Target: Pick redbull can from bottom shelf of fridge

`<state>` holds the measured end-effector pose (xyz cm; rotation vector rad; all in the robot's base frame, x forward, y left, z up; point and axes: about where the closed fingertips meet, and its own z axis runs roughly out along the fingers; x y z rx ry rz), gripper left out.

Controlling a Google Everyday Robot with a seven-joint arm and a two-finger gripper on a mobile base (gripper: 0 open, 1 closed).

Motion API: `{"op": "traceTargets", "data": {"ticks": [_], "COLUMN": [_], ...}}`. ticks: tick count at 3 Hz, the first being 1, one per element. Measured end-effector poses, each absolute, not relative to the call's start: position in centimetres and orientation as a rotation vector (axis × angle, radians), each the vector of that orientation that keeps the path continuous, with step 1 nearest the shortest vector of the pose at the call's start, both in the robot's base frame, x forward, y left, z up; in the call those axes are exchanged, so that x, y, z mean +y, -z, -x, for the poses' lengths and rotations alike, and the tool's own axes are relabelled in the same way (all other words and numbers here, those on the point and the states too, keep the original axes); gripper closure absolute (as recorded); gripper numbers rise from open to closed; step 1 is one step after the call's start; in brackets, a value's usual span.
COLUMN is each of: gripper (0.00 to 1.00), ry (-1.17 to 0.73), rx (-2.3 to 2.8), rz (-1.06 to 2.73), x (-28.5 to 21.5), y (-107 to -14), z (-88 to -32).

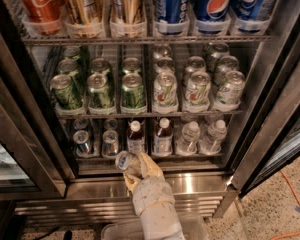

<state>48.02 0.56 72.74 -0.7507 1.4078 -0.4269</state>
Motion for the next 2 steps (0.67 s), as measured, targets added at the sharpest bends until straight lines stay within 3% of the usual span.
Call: {"op": "traceTargets", "data": {"ticks": [2], "gripper": [1.00], "ry": [0.262], "rx": [1.502], "rz": [0.953], "x": [2.0], "y": [-73.3], "z": [-49.2]}}
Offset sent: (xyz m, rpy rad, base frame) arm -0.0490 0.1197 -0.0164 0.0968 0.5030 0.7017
